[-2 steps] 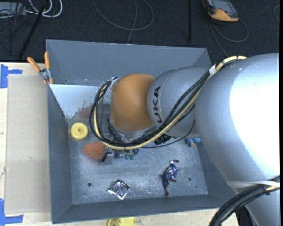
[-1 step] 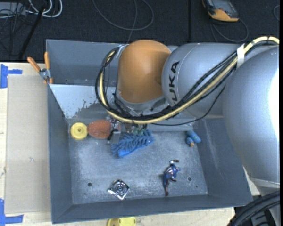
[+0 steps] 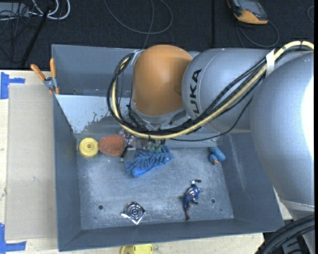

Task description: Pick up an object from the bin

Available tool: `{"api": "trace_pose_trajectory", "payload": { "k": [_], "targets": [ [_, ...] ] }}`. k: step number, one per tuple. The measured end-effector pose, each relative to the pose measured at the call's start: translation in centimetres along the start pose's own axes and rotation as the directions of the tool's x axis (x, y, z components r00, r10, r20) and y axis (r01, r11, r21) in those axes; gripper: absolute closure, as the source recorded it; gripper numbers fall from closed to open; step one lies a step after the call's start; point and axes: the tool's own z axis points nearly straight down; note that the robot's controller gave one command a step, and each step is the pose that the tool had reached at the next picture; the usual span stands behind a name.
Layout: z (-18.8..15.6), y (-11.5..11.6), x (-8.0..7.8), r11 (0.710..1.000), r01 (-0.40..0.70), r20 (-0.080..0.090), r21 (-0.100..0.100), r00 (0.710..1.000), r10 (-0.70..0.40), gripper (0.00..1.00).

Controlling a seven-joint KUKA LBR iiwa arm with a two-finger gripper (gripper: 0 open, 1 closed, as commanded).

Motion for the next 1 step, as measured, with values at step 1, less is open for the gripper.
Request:
{"api": "trace_pose_trajectory", "payload": {
  "k": [1],
  "targets": [
    [-8.97,1.57,0.92,1.000,0.003,0.000,0.000,1.000,-0.003,1.00]
  ]
}}
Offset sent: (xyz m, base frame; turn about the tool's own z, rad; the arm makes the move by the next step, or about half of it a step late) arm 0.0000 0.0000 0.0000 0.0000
